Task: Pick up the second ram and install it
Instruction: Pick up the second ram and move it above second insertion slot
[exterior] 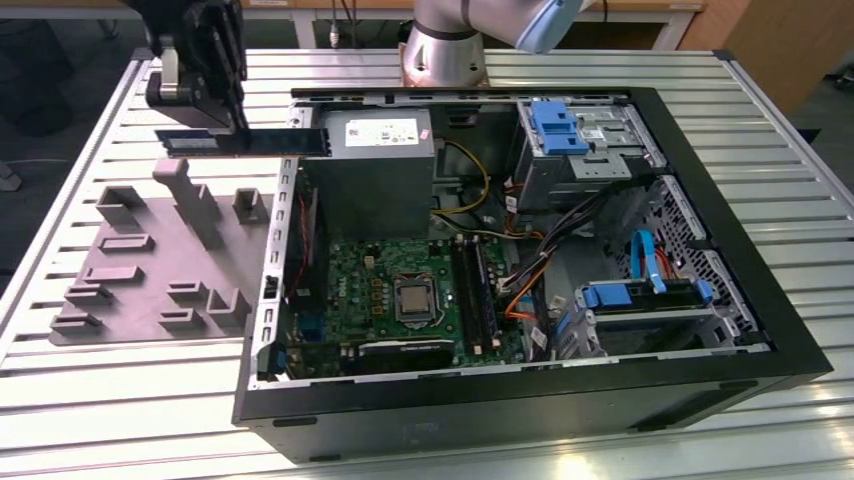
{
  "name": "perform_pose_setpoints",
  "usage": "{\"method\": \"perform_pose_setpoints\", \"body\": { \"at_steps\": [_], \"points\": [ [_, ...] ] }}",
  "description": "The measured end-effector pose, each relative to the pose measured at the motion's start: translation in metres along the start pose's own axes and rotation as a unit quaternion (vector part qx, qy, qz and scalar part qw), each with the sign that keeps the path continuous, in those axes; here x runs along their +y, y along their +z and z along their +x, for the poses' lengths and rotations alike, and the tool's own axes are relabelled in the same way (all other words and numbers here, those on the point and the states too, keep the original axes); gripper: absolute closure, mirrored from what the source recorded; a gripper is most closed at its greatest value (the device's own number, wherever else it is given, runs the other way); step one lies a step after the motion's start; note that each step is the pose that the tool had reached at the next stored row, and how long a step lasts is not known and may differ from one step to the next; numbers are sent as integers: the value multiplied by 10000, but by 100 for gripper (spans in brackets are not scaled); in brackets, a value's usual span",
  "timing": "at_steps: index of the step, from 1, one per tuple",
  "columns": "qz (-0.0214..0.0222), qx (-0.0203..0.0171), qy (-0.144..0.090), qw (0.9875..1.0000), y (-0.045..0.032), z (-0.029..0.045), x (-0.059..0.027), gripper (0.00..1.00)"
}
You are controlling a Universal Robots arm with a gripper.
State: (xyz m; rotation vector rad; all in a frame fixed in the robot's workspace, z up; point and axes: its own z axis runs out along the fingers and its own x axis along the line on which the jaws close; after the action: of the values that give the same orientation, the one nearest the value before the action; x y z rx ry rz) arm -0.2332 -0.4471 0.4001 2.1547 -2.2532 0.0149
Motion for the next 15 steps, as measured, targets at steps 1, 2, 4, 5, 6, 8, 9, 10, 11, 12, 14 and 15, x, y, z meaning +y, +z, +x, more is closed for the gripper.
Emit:
{"method": "perform_pose_setpoints", "body": {
  "at_steps": [1,2,4,5,6,8,9,10,11,12,14,15],
  "points": [
    [0,0,0,10000,0,-1,-12,86],
    [0,0,0,10000,0,-2,-36,86],
    [0,0,0,10000,-1,-3,-60,86],
    [0,0,0,10000,-1,-4,-86,86],
    [0,0,0,10000,-1,-4,-98,86],
    [0,0,0,10000,-1,-6,-125,86],
    [0,0,0,10000,-1,-6,-138,86],
    [0,0,0,10000,-2,-7,-150,86],
    [0,0,0,10000,-2,-7,-162,86],
    [0,0,0,10000,-2,-8,-174,86],
    [0,0,0,10000,-2,-9,-198,86],
    [0,0,0,10000,-2,-9,-211,86]
  ]
}}
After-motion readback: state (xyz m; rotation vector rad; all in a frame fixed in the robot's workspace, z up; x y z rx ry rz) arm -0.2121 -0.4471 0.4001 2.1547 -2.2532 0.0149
